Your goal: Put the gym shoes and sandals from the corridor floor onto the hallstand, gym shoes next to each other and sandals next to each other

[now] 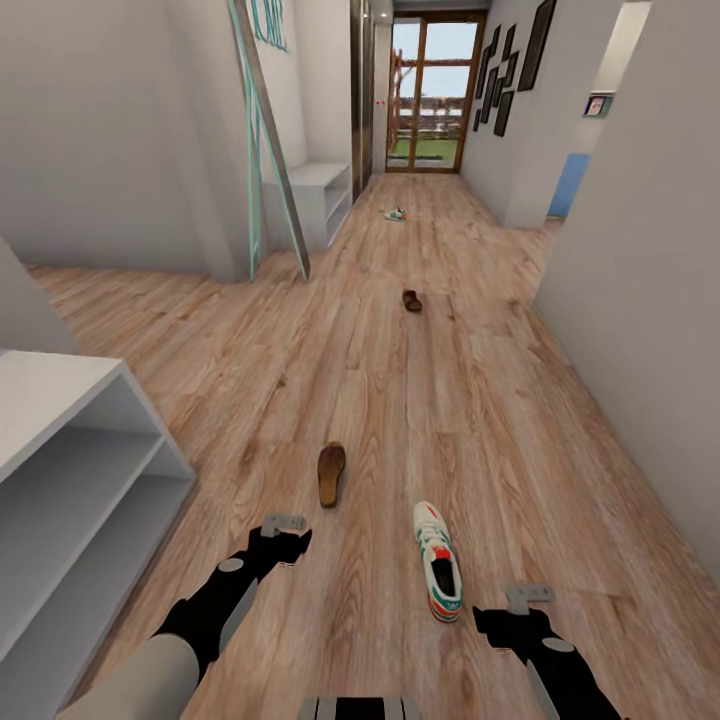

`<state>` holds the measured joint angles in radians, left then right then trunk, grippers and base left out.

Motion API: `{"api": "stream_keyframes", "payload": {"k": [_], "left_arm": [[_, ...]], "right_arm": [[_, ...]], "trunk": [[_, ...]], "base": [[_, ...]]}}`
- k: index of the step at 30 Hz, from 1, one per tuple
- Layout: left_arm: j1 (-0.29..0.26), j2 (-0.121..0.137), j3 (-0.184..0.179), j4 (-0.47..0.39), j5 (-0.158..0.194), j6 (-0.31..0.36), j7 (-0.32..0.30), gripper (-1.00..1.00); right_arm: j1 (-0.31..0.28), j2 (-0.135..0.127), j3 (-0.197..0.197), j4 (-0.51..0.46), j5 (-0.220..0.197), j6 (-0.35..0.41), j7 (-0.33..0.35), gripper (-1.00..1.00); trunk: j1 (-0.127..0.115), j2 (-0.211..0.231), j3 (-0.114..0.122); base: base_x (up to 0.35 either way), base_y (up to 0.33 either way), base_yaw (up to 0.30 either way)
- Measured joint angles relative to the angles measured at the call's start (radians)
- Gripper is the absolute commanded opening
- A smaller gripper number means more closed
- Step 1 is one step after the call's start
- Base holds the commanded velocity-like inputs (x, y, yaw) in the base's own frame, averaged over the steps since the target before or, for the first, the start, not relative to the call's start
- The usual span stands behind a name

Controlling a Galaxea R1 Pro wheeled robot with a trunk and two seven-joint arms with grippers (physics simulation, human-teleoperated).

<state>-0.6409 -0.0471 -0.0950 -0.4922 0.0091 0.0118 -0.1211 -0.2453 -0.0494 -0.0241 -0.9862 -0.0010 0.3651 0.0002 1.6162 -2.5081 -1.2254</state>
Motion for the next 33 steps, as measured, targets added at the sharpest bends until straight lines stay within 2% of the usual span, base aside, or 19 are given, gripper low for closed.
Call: {"api": "stream_keyframes", "payload": {"k": [9, 25, 26, 31, 33], "left_arm": [[0.002, -0.007, 0.0, -0.043, -0.002, 0.0, 0.002, 1.0], [0.003, -0.014, 0.0, -0.052, -0.003, 0.0, 0.001, 1.0], [-0.003, -0.009, 0.002, -0.057, 0.002, 0.005, -0.004, 1.0], [-0.031, -0.013, -0.001, -0.085, -0.001, 0.03, -0.032, 1.0], [-0.026, -0.015, -0.003, -0.096, -0.002, 0.031, -0.043, 1.0]], "right_arm": [[0.0, 0.001, 0.0, -0.006, 0.001, -0.002, -0.003, 1.0], [0.0, -0.002, -0.003, -0.017, 0.001, 0.0, -0.004, 1.0], [-0.006, 0.004, 0.003, -0.011, -0.002, -0.002, -0.009, 1.0], [-0.031, 0.032, 0.008, 0.017, -0.002, -0.003, -0.035, 1.0], [-0.03, 0.043, 0.007, 0.021, -0.002, -0.003, -0.046, 1.0]], "trunk": [[0.0, 0.0, 0.0], [0.0, 0.0, 0.0], [0.0, 0.0, 0.0], [0.0, 0.0, 0.0], [0.0, 0.0, 0.0]], "base": [[0.032, 0.007, 0.0], [0.002, 0.001, 0.0], [0.0, 0.0, 0.0], [0.0, 0.0, 0.0], [0.0, 0.0, 0.0]]}}
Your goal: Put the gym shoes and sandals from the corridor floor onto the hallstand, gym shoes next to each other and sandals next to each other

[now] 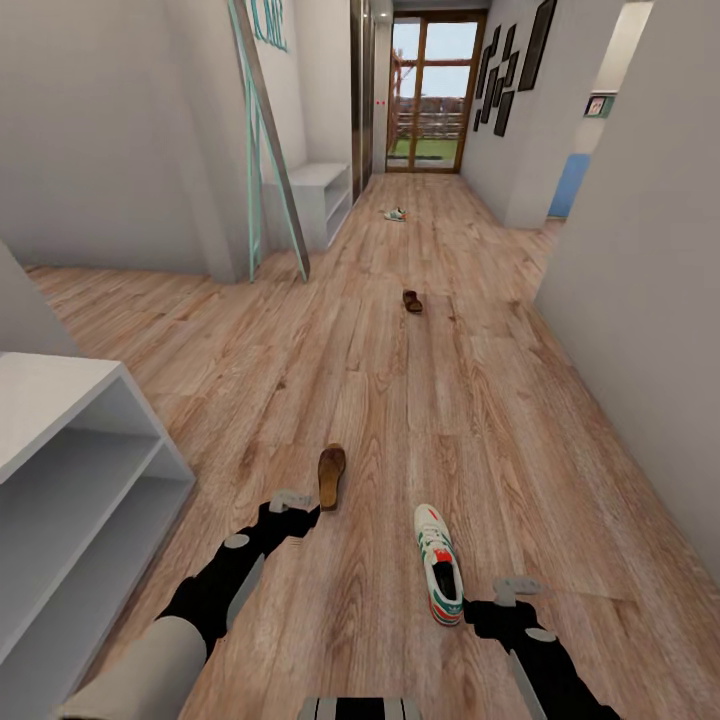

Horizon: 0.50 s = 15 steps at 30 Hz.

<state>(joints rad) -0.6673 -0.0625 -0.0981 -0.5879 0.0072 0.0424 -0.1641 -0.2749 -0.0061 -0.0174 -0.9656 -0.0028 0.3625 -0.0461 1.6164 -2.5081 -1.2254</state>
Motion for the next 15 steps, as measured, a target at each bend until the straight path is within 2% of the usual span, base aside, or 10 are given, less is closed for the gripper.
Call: {"api": "stream_keyframes", "payload": {"k": [8, 15], "left_arm": [[0.034, -0.007, -0.008, -0.003, -0.002, -0.041, 0.026, 1.0], [0.03, -0.008, -0.03, -0.014, -0.002, -0.039, -0.007, 1.0]], "right_arm": [[-0.002, 0.044, 0.0, -0.004, 0.002, 0.0, 0.042, 1.0], [-0.002, 0.05, -0.001, 0.013, 0.003, 0.0, 0.055, 1.0]], "trunk": [[0.0, 0.0, 0.0], [0.0, 0.0, 0.0]], "base": [[0.0, 0.0, 0.0], [0.0, 0.0, 0.0]]}}
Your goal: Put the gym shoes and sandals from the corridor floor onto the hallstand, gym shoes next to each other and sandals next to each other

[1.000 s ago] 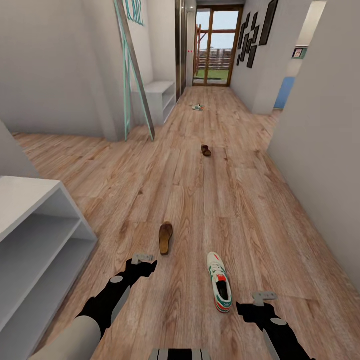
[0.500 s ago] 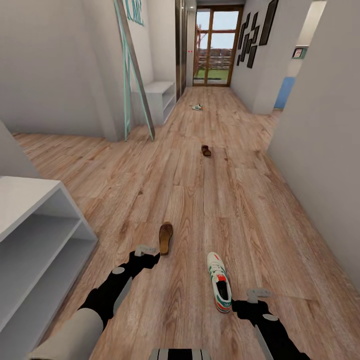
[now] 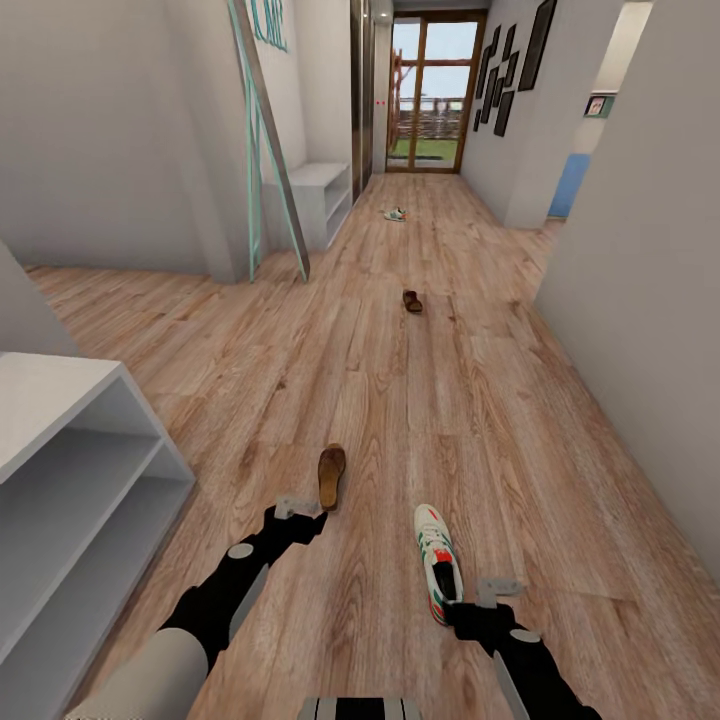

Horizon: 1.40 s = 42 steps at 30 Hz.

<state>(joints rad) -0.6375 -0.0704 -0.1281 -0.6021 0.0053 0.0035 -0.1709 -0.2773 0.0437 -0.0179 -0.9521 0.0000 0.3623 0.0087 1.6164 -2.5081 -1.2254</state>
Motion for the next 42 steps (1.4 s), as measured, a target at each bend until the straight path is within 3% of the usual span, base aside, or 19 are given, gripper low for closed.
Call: {"api": "stream_keyframes", "payload": {"k": [15, 22, 34, 42], "left_arm": [[-0.072, 0.005, -0.004, -0.005, 0.005, 0.071, -0.083, 1.0], [-0.11, 0.005, -0.003, -0.01, 0.005, 0.11, -0.123, 1.0], [-0.11, 0.006, -0.001, -0.038, 0.005, 0.177, -0.19, 1.0], [-0.109, 0.006, 0.001, -0.04, 0.005, 0.222, -0.23, 1.0]], "right_arm": [[0.0, 0.013, 0.002, 0.053, -0.001, -0.004, -0.048, 1.0], [0.0, 0.034, 0.002, 0.073, -0.001, -0.033, -0.087, 1.0], [0.0, 0.044, 0.004, 0.081, 0.0, -0.1, -0.154, 1.0], [0.0, 0.044, 0.004, 0.081, 0.0, -0.105, -0.197, 1.0]], "trunk": [[0.0, 0.0, 0.0], [0.0, 0.0, 0.0], [0.0, 0.0, 0.0], [0.0, 0.0, 0.0]], "base": [[0.0, 0.0, 0.0], [0.0, 0.0, 0.0], [0.106, 0.082, 0.0], [0.146, 0.127, 0.0]]}}
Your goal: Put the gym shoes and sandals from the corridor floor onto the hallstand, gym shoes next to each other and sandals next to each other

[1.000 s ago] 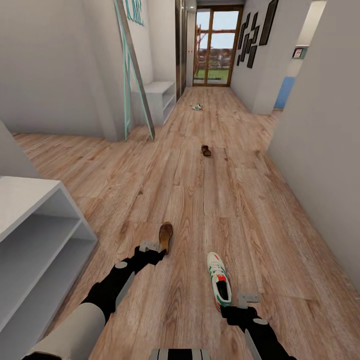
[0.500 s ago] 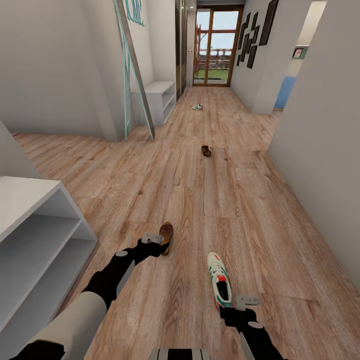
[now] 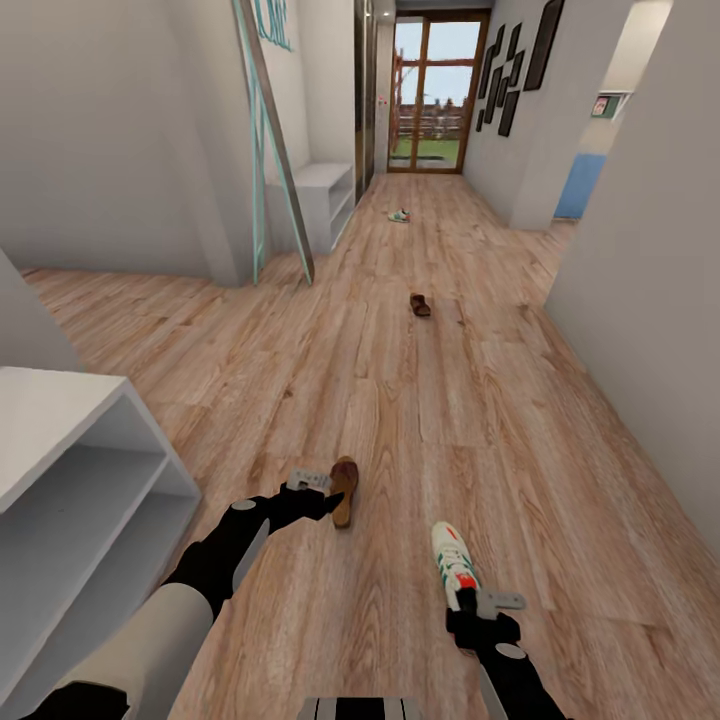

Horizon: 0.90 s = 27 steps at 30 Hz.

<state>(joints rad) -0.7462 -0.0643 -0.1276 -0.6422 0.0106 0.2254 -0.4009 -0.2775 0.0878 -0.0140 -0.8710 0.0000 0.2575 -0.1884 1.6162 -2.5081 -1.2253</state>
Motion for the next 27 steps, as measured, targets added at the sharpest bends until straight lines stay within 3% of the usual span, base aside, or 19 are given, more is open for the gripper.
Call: {"api": "stream_keyframes", "payload": {"k": [12, 27], "left_arm": [[0.001, 0.0, 0.003, 0.0, 0.0, 0.003, -0.001, 1.0], [0.001, 0.0, 0.003, -0.001, 0.001, 0.002, -0.002, 1.0]], "right_arm": [[0.0, 0.0, -0.001, -0.001, 0.0, -0.001, -0.001, 1.0], [0.0, 0.0, -0.002, -0.004, 0.0, -0.001, -0.002, 1.0]], "trunk": [[0.0, 0.0, 0.0], [0.0, 0.0, 0.0]], "base": [[0.032, 0.018, 0.0], [0.156, 0.001, 0.0]]}}
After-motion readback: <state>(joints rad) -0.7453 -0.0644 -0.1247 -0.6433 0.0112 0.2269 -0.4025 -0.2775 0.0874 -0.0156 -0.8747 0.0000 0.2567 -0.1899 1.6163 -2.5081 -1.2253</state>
